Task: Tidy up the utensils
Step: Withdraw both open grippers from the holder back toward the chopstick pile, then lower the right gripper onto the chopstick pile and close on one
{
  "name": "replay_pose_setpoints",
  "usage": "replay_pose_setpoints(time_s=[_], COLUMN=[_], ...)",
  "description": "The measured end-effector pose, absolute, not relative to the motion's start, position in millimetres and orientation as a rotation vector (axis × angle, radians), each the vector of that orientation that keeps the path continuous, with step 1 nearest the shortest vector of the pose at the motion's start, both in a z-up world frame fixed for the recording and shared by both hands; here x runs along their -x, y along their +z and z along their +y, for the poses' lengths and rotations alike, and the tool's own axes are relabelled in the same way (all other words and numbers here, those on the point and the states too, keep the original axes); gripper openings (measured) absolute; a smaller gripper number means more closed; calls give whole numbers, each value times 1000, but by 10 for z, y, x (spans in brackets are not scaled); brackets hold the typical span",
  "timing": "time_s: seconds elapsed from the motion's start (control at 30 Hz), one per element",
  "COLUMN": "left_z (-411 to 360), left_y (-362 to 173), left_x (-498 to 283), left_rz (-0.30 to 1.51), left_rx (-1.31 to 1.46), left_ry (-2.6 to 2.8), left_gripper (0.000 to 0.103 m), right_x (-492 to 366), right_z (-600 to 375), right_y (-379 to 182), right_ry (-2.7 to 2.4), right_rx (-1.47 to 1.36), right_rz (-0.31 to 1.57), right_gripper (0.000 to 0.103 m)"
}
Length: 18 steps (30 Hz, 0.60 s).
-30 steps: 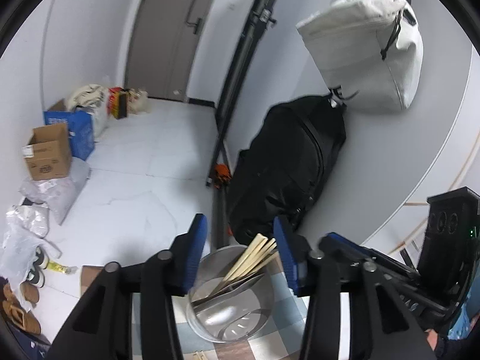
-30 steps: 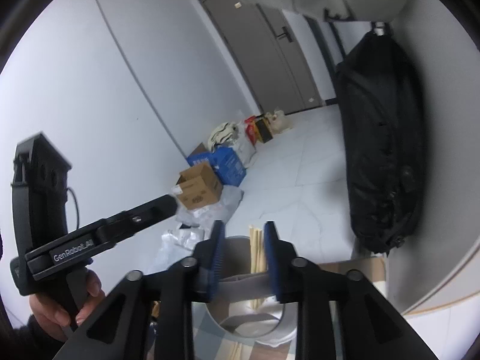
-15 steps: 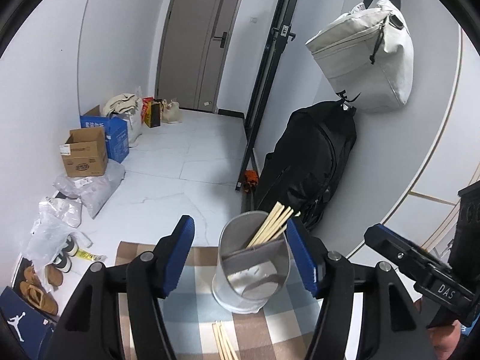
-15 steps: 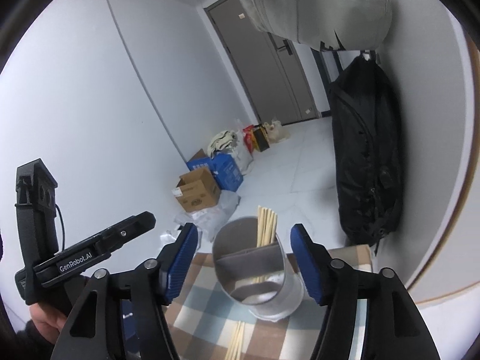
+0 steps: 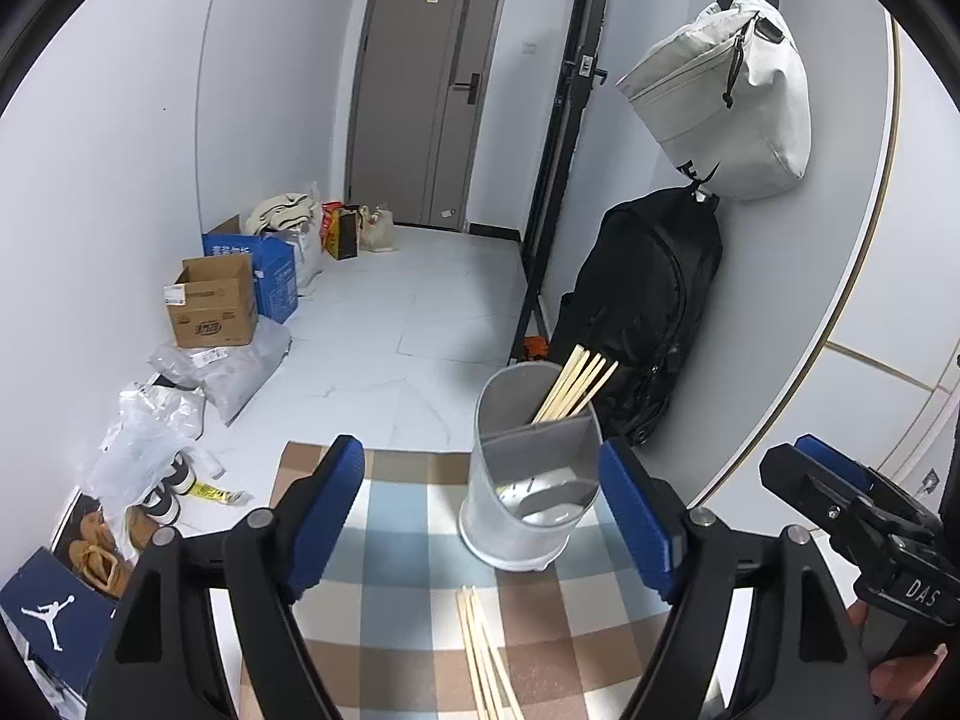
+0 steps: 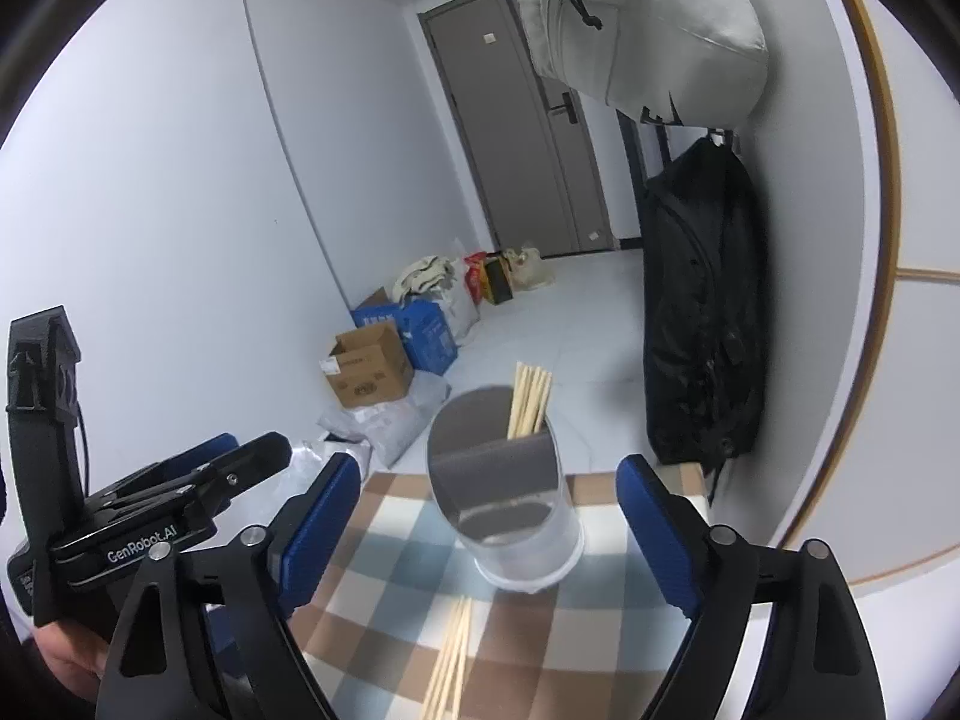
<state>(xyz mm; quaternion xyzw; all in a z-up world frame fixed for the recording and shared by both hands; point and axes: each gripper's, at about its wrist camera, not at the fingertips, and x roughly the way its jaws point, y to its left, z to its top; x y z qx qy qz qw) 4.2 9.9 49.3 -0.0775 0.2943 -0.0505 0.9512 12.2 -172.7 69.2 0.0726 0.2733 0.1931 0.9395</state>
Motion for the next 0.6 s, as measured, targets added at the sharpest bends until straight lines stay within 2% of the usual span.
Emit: replay_pose_setpoints(time_s=[0.17, 0.27, 0.6], left_z=[108, 118, 284], left_y=[344, 242, -175], left_x=[70, 120, 106], left_rz=[605, 616, 674], left_rx=[146, 140, 176], left_ry=[-87, -76, -30], left_gripper=[77, 84, 84], right_x=[-3, 48, 68], right_z=[-1701, -1689, -1613], right_y=[540, 426, -59], right_ry=[395, 403, 419], right_rx=[-138, -127, -98], right_rz=[583, 598, 707], right_gripper=[91, 93, 93])
